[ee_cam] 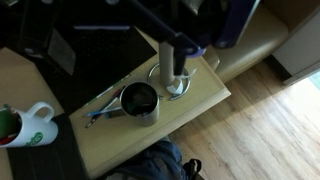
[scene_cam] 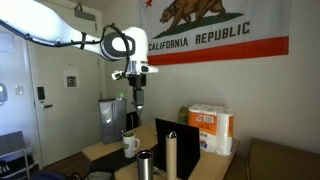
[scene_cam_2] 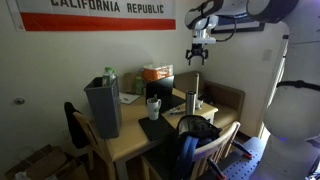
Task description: Take the paper towel core off the stand and put it in the gray bin
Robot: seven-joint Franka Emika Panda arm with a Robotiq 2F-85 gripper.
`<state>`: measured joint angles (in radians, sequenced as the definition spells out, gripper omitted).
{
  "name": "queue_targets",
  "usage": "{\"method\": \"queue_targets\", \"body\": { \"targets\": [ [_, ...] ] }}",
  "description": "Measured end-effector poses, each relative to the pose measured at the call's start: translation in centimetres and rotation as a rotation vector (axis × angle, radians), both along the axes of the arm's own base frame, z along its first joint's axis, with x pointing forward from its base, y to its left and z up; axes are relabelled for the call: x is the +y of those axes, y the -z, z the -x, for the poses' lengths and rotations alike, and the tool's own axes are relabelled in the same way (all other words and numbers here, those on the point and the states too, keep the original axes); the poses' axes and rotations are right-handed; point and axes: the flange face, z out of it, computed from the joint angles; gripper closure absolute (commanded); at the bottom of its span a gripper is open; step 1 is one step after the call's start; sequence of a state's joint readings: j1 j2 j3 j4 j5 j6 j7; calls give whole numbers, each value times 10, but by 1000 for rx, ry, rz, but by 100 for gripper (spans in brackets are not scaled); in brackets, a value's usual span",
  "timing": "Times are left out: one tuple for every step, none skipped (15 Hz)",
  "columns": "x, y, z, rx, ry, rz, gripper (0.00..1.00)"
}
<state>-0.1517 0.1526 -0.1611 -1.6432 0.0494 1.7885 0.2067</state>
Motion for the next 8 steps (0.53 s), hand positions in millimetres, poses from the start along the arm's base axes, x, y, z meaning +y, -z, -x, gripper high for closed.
{"method": "queue_targets", "body": {
  "targets": [
    [-10, 7, -8, -5, 16, 9, 0],
    [-20, 14, -17, -12, 39, 19, 0],
    [-28, 21, -25, -19, 58, 30, 0],
    [-36, 27, -34, -26, 80, 39, 0],
    [-43, 33, -42, -36, 98, 50, 0],
    [-49, 39, -49, -47, 116, 60, 0],
    [-55, 44, -56, -59, 129, 70, 0],
    [-59, 48, -62, -69, 138, 79, 0]
  ]
}}
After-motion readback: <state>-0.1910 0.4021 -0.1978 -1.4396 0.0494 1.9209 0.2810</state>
